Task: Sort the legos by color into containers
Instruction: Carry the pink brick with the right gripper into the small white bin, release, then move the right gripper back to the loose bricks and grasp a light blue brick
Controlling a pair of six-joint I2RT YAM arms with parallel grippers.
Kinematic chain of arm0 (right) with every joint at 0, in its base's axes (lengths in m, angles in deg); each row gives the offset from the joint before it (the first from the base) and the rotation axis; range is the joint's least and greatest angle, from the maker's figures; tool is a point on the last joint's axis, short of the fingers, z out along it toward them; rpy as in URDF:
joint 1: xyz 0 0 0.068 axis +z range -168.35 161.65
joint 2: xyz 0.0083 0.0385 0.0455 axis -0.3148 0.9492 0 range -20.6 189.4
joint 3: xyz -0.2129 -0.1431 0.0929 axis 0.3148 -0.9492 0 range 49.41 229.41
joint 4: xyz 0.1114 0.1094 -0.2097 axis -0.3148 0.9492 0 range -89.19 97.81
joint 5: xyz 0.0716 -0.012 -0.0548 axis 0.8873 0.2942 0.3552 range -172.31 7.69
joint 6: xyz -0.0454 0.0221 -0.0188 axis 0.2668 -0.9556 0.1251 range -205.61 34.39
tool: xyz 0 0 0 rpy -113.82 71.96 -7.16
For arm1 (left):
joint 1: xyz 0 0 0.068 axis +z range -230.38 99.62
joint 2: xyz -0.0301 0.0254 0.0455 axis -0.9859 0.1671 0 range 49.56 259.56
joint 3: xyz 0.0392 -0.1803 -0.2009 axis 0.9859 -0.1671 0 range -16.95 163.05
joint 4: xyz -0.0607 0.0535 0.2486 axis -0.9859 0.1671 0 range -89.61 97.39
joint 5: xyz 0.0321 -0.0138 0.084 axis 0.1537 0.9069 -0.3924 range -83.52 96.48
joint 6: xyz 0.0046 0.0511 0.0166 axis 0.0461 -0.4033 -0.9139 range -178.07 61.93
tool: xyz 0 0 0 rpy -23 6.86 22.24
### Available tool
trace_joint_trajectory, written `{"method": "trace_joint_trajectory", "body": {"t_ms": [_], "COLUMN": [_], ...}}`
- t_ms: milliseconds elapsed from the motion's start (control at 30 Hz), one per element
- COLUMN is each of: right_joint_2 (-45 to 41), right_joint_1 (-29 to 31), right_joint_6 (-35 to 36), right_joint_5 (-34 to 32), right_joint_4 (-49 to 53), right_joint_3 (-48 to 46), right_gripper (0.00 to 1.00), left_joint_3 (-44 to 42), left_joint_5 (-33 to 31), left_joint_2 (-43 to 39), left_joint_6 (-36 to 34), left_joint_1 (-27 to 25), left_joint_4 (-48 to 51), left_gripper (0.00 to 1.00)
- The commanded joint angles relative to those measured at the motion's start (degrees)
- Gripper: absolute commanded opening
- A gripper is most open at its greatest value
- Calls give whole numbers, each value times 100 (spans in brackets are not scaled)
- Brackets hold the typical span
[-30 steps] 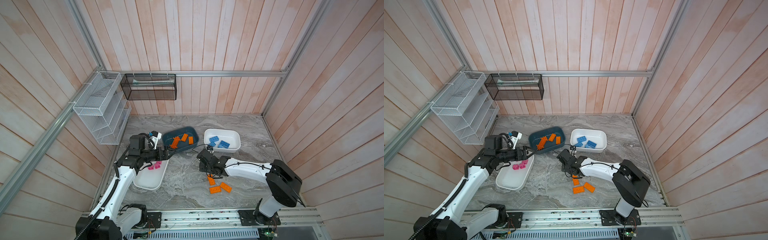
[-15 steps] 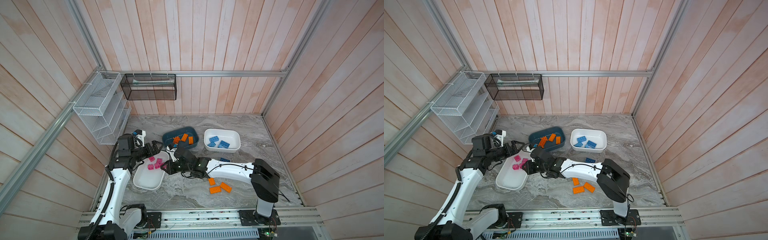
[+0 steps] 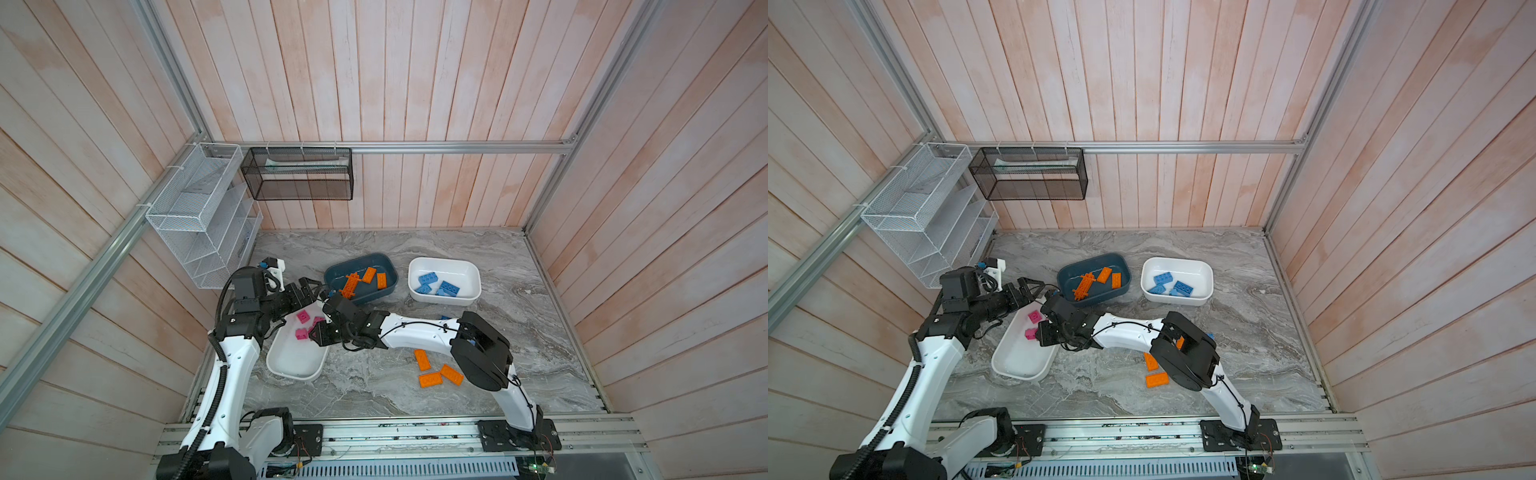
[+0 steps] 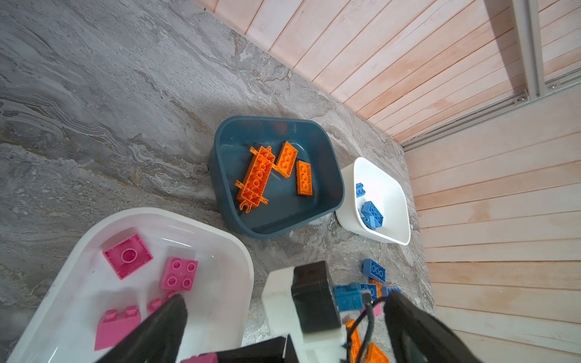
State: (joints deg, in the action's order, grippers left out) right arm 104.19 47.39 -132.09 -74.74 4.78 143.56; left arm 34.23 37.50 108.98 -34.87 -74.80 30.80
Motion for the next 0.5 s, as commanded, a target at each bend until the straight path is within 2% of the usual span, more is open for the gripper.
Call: {"method": "trace_joint_trajectory", "body": {"t_ms": [0,67,200,400,467], "right_joint_2": [167,203,118,-338,-576], "right_joint_1": [-80,-94,-153,-244,-278], "right_joint_6": [55,99,105,233,262], "right_joint_5": [-333,-400,-555,-757,-805], "right_joint_4": [457,553,711,780,790], "right_joint_3": [277,398,428,200,22], "right_gripper": [20,27,34,44,44], "left_joint_3": [53,24,2,-20,-20], "left_joint_5": [15,41,81,216,259], "left_joint_2": [-37,-20,-30,-27,-27], "left_joint_6": [-20,-19,-32,-13,-12], "left_joint_1": [30,33,40,39,39], "left_joint_4": [-148,-158,-170,-193,-186], "left_gripper": [100,100,100,100,100]}}
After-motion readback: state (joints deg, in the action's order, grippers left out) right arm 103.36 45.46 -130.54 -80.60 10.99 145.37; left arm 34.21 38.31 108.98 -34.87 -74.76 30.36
